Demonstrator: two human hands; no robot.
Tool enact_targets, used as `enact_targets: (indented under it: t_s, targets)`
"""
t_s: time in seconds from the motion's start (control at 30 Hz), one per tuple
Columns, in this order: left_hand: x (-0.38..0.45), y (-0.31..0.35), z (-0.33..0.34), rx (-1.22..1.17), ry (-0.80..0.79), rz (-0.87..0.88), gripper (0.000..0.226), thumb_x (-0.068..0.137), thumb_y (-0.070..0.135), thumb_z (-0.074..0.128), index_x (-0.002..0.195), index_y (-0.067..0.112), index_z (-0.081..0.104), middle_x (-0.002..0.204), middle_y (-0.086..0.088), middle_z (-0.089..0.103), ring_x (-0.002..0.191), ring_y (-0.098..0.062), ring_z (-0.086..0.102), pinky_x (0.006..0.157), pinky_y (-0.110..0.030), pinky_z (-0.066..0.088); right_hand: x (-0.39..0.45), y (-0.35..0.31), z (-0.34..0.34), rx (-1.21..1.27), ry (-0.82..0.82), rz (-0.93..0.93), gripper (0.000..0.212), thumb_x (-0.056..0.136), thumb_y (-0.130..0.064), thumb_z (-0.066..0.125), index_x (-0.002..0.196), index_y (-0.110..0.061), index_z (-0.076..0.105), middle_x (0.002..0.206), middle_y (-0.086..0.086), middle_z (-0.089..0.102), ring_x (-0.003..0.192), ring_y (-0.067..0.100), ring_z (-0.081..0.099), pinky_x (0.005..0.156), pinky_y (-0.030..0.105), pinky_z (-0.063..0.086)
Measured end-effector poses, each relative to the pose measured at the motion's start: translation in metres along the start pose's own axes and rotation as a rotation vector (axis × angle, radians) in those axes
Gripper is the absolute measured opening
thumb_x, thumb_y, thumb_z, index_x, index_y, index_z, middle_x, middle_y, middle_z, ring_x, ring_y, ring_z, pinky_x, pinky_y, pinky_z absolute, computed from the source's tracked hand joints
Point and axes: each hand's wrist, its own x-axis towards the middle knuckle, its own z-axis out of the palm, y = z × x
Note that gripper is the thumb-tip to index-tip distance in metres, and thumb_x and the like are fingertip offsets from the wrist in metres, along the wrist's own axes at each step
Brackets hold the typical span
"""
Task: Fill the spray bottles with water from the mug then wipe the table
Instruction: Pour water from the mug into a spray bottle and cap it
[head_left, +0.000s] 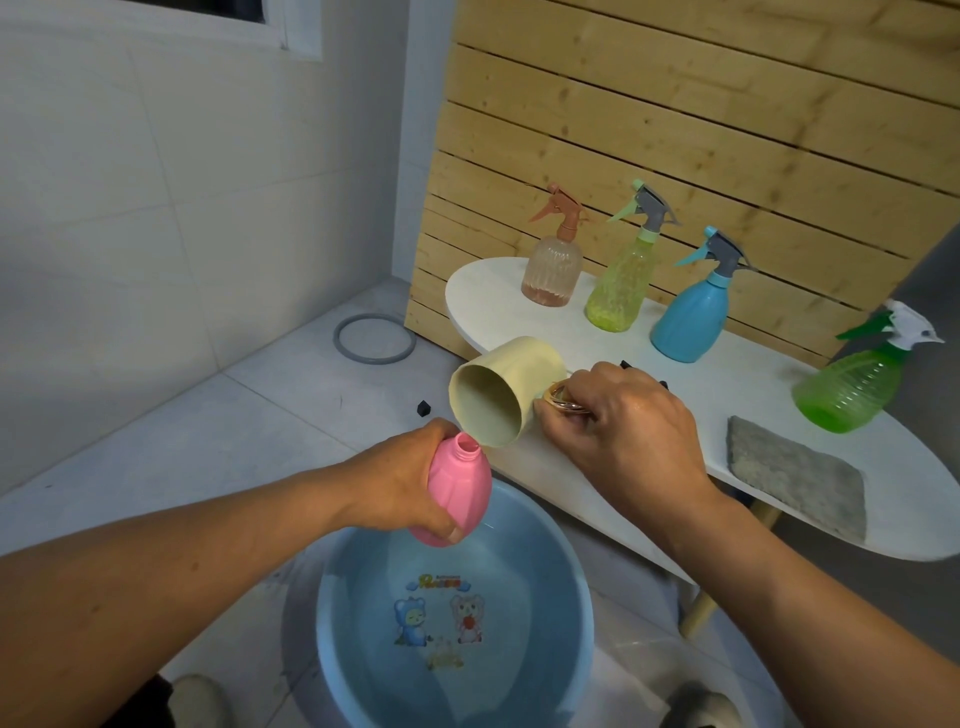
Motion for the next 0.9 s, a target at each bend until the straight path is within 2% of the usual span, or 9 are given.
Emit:
enact_targets:
  t_s: [0.4,0.53,0.9]
  targets:
    - [-0.0005,0.0029,-0.0005,-0.015,0.007,0.012,0.097,0.06,0.037,0.099,0.135,0.04,0.038,0.119,0.02,0.054,0.109,-0.01,0.059,0.077,-0.024,0.06,-0.0002,0.0009,-0.0004,-0.053,0.005,-0.076,0.037,0.096,-0.05,0.057,0.073,-0.022,0.06,0.07,-0.005,0.053,0.067,0.018,0.044,0.05,0.031,0.037]
    - [-0.0004,0.003,-0.0006,-0.015,0.003,0.019,0.097,0.06,0.038,0.099,0.135,0.041,0.037,0.119,0.02,0.054,0.109,-0.01,0.058,0.076,-0.023,0.06,-0.0002,0.0013,-0.0004,-0.084,0.025,-0.11,0.036,0.098,-0.05,0.054,0.078,-0.022,0.063,0.073,-0.004,0.056,0.069,0.018,0.045,0.051,0.03,0.035]
    - [-0.0018,0.0053,-0.001,-0.039,0.005,0.033,0.1,0.057,0.039,0.099,0.136,0.043,0.038,0.121,0.021,0.055,0.112,-0.01,0.058,0.084,-0.031,0.063,-0.0006,-0.0026,-0.0039,-0.12,0.09,-0.229,0.033,0.099,-0.044,0.058,0.079,-0.018,0.064,0.073,-0.001,0.057,0.066,0.019,0.044,0.054,0.027,0.026]
